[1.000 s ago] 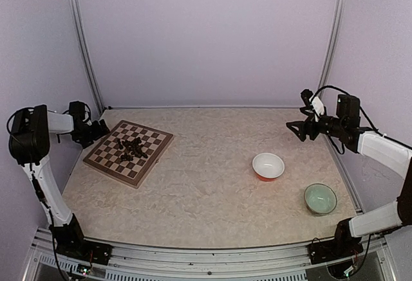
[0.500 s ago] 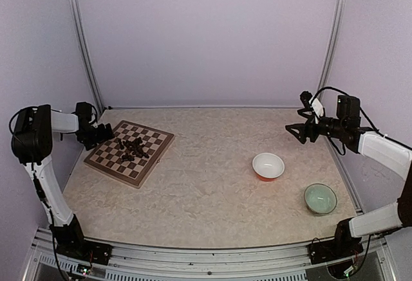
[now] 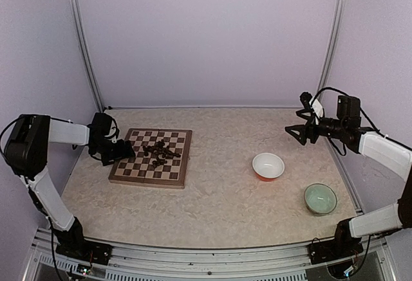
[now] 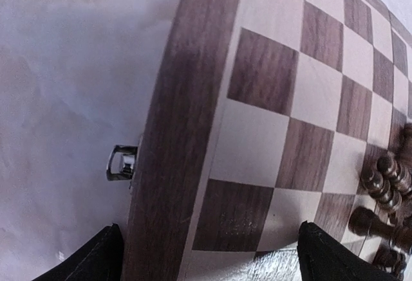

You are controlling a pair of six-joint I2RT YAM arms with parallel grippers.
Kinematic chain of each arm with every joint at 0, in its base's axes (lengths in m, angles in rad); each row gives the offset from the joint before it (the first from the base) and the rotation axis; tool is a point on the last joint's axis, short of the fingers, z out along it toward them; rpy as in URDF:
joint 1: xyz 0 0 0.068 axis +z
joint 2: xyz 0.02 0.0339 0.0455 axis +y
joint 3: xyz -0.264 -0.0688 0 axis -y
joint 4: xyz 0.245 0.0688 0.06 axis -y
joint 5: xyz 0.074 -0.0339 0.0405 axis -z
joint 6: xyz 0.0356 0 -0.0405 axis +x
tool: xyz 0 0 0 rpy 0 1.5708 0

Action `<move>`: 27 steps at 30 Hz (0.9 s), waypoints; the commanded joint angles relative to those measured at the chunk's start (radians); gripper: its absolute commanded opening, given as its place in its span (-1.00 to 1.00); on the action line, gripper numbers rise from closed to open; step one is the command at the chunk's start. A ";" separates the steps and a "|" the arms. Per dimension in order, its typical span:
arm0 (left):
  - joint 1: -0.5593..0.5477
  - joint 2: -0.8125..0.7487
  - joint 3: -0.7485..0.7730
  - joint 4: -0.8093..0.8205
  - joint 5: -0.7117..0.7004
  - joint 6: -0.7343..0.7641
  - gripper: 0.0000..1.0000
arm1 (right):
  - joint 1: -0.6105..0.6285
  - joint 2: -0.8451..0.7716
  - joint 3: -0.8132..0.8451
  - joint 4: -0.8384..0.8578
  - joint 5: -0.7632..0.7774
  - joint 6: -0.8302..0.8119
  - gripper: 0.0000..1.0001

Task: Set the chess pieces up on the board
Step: Position the chessboard at the center of the board.

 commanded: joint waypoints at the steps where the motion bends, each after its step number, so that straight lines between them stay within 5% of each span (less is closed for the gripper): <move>1: -0.108 -0.078 -0.108 -0.079 0.068 -0.087 0.83 | 0.011 0.020 0.012 -0.027 -0.030 -0.006 0.77; 10: -0.446 -0.142 -0.156 -0.060 0.042 -0.244 0.83 | 0.011 0.045 0.016 -0.034 -0.033 -0.008 0.75; 15: -0.564 -0.095 -0.020 -0.246 -0.115 -0.246 0.82 | 0.011 0.047 0.017 -0.039 -0.036 -0.008 0.73; 21: -0.563 -0.152 0.160 -0.400 -0.283 -0.197 0.81 | 0.011 0.044 0.009 -0.054 -0.061 -0.058 0.69; 27: -0.390 -0.082 0.339 -0.270 -0.290 -0.086 0.86 | 0.026 0.048 -0.002 -0.071 -0.132 -0.099 0.60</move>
